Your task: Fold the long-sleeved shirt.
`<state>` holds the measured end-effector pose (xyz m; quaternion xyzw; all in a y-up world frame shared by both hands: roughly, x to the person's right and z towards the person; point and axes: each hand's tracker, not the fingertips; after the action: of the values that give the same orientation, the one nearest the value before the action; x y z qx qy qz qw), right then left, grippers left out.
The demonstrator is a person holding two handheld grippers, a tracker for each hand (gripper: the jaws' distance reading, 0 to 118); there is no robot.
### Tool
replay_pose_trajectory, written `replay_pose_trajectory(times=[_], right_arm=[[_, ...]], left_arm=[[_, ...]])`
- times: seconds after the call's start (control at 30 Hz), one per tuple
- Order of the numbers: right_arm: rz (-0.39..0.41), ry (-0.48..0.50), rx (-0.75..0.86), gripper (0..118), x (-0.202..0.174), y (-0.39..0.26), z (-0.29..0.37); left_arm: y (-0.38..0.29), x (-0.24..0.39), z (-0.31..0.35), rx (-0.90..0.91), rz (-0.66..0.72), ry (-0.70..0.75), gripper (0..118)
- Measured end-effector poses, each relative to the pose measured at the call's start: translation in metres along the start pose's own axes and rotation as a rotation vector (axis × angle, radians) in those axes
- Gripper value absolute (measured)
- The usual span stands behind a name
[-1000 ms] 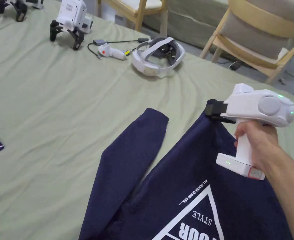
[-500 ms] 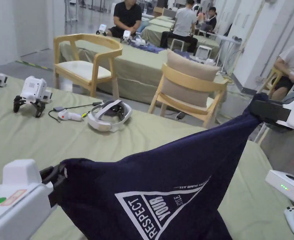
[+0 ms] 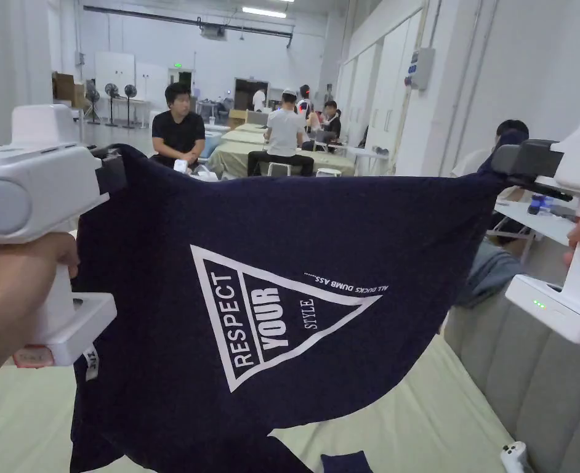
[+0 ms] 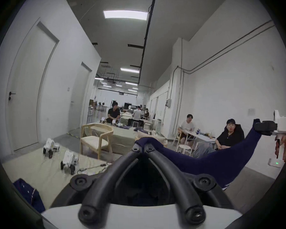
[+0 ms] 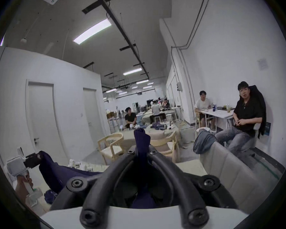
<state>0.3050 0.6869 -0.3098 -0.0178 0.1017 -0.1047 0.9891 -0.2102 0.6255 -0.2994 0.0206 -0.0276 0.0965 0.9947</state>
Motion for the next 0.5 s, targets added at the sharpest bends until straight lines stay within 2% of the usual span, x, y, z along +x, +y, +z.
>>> replay_pose_trajectory(times=[0.1,0.17,0.23,0.37,0.5], right_arm=[[-0.007,-0.016,0.021,6,-0.006,0.023,-0.010],[0.016,-0.034,0.036,6,-0.011,0.037,-0.018],[0.043,-0.059,0.047,6,-0.018,0.052,-0.030],[0.040,-0.077,0.074,6,-0.022,0.076,-0.054],[0.023,-0.098,0.097,6,-0.020,0.099,-0.087]], left_arm=[[0.035,0.007,-0.027,0.006,-0.032,0.005,3],[0.056,0.011,-0.045,0.010,-0.053,0.016,3],[0.077,0.012,-0.063,0.006,-0.014,0.017,3],[0.111,0.021,-0.103,-0.002,-0.100,0.064,3],[0.142,0.028,-0.146,0.014,-0.067,0.057,3]])
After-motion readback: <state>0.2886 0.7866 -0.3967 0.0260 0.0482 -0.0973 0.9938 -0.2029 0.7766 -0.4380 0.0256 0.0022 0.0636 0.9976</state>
